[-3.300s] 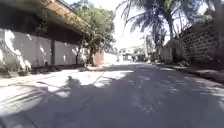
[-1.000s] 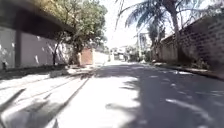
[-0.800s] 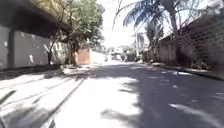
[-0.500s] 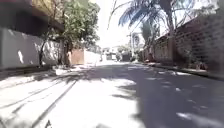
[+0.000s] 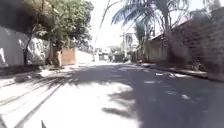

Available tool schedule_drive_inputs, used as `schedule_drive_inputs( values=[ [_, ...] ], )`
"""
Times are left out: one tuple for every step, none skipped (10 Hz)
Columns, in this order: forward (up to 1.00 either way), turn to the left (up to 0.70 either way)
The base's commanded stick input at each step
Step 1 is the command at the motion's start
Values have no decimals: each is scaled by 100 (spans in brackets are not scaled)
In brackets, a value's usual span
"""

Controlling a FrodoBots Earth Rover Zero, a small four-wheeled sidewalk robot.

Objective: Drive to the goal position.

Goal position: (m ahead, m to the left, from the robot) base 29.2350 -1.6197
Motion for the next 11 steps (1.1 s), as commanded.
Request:
schedule_drive_inputs(
  values=[
    [100, -23],
    [100, -23],
    [100, -23],
    [100, -23],
    [100, -23],
    [100, -23],
    [100, -3],
    [100, 17],
    [100, 17],
    [100, 17],
    [100, 17]
  ],
)
